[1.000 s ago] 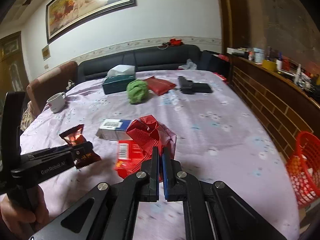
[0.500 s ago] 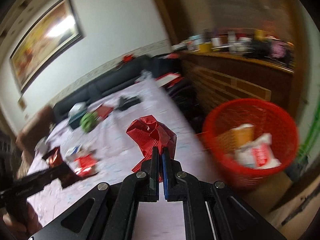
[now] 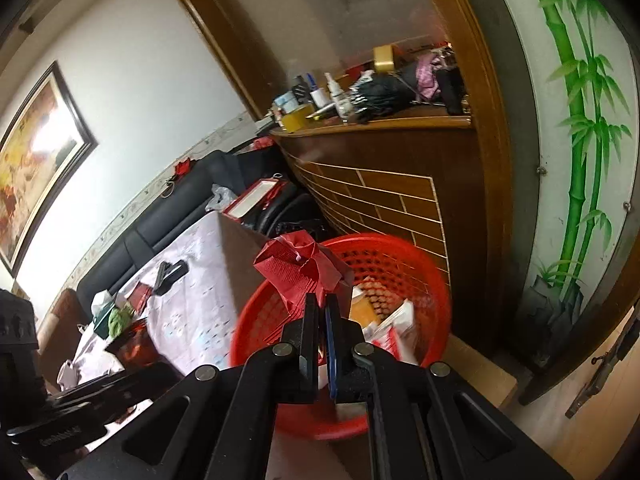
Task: Collect trash
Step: 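Carry bag and wrapper over the red wastebasket and open both tools, then move both open tools back over the bed, then grasp the red-and-white barcode box with the right tool, then grasp the blue-and-white medicine box with the left tool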
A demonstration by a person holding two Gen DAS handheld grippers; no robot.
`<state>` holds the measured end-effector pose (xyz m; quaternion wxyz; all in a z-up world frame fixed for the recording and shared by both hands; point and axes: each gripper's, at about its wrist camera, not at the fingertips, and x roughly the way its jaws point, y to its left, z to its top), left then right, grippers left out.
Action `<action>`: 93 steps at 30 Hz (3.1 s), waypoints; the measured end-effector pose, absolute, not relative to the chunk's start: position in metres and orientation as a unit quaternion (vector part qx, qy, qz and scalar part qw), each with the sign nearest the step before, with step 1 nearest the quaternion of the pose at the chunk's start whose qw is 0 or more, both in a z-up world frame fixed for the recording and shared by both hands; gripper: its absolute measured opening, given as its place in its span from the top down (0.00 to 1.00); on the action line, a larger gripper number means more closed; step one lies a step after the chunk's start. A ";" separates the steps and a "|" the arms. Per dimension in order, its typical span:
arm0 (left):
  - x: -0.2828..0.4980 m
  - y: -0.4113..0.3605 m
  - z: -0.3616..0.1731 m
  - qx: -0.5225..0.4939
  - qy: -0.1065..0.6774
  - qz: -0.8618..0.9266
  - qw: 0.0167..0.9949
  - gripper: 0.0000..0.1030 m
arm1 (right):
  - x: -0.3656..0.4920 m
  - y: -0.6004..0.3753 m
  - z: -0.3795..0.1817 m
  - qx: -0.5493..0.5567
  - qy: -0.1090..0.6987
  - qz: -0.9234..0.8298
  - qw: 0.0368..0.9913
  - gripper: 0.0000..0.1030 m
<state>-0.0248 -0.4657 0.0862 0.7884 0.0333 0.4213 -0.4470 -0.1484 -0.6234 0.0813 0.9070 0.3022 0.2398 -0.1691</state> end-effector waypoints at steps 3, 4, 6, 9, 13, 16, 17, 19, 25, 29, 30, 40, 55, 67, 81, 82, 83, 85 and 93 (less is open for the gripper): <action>-0.019 -0.478 0.080 0.028 0.428 -0.435 0.791 0.40 | -0.139 -0.640 0.076 0.299 0.249 -0.177 0.904 0.95; -0.017 -0.477 0.078 0.020 0.433 -0.433 0.790 0.39 | -0.134 -0.646 0.073 0.300 0.257 -0.183 0.900 0.94; -0.016 -0.470 0.076 0.013 0.439 -0.435 0.786 0.39 | -0.131 -0.653 0.067 0.308 0.265 -0.178 0.896 0.91; -0.016 -0.451 0.078 0.017 0.435 -0.423 0.795 0.39 | -0.137 -0.651 0.064 0.298 0.264 -0.181 0.899 0.86; -0.016 -0.416 0.082 0.013 0.432 -0.402 0.807 0.39 | -0.143 -0.641 0.063 0.304 0.260 -0.167 0.901 0.84; -0.016 -0.387 0.085 0.005 0.432 -0.388 0.814 0.39 | -0.141 -0.622 0.068 0.298 0.262 -0.145 0.906 0.84; -0.016 -0.377 0.085 0.003 0.432 -0.382 0.817 0.39 | -0.139 -0.614 0.071 0.294 0.264 -0.135 0.909 0.83; -0.015 -0.354 0.089 -0.004 0.429 -0.370 0.824 0.39 | -0.134 -0.596 0.076 0.285 0.269 -0.115 0.913 0.81; -0.008 -0.267 0.099 -0.036 0.417 -0.324 0.848 0.39 | -0.112 -0.529 0.090 0.249 0.287 -0.059 0.923 0.70; 0.002 -0.196 0.099 -0.062 0.414 -0.278 0.865 0.39 | -0.089 -0.475 0.091 0.226 0.313 -0.009 0.922 0.61; 0.005 -0.179 0.099 -0.068 0.413 -0.266 0.868 0.39 | -0.083 -0.464 0.091 0.223 0.320 0.004 0.921 0.61; 0.048 -0.034 0.088 -0.107 0.423 -0.142 0.889 0.39 | 0.024 -0.333 0.060 0.193 0.432 0.150 0.868 0.60; 0.068 -0.015 0.079 -0.095 0.427 -0.185 0.880 0.39 | 0.136 -0.271 0.015 0.061 0.467 0.275 0.838 0.48; 0.119 -0.071 0.080 -0.061 0.436 -0.232 0.867 0.32 | 0.058 -0.280 0.036 0.075 0.438 0.277 0.852 0.95; 0.174 -0.105 0.031 -0.034 0.516 -0.260 0.815 0.32 | 0.002 -0.337 0.050 0.155 0.407 0.231 0.870 0.95; 0.164 -0.108 0.031 -0.020 0.516 -0.272 0.812 0.32 | 0.001 -0.340 0.049 0.158 0.406 0.230 0.870 0.95; 0.156 -0.111 0.031 -0.009 0.514 -0.277 0.812 0.32 | 0.001 -0.341 0.049 0.161 0.405 0.229 0.870 0.95; 0.139 -0.119 0.032 0.023 0.501 -0.270 0.822 0.32 | 0.001 -0.345 0.047 0.171 0.402 0.228 0.870 0.95; 0.125 -0.149 0.017 0.076 0.489 -0.180 0.850 0.58 | -0.010 -0.350 0.049 0.174 0.387 0.168 0.890 0.95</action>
